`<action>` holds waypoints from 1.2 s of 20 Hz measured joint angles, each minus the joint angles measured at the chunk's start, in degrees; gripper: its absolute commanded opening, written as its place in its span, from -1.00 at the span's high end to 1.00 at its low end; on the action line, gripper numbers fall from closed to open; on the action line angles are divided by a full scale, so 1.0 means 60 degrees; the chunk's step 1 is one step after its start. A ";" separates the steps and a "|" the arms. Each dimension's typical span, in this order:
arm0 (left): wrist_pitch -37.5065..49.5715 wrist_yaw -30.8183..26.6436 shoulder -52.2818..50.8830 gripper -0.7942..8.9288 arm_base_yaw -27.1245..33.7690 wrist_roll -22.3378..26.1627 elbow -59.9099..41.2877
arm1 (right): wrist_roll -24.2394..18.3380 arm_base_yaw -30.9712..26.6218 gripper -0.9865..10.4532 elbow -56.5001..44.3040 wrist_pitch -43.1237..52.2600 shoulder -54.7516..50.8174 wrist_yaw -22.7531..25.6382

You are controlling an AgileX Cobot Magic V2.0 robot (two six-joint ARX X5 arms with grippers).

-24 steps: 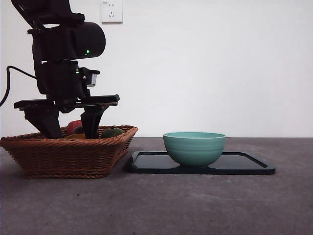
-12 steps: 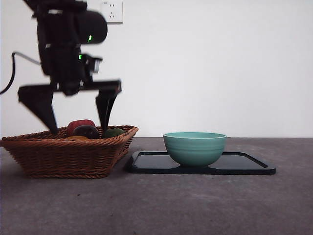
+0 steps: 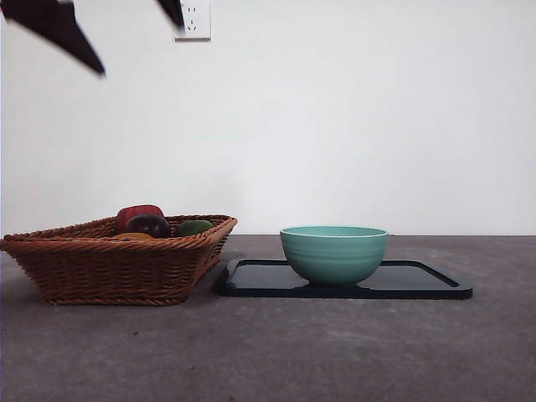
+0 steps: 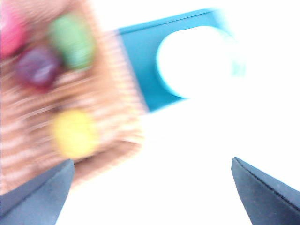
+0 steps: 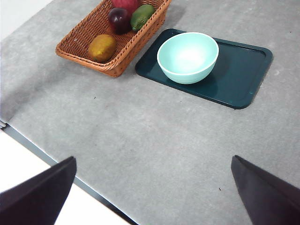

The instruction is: Pick up the wifruite, put it on the bowl, pick up the plate, put it on desk

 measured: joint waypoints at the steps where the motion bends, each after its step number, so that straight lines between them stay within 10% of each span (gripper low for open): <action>1: -0.0178 0.0368 -0.0441 -0.40 -0.0058 0.0160 0.0000 | 0.0000 0.0000 -0.31 0.0000 0.0000 0.0000 0.0004; 24: -0.1785 0.1854 -0.7956 -0.39 -0.0528 0.1927 -0.2849 | 0.0004 0.0000 -0.31 0.0000 0.0025 0.0000 0.0011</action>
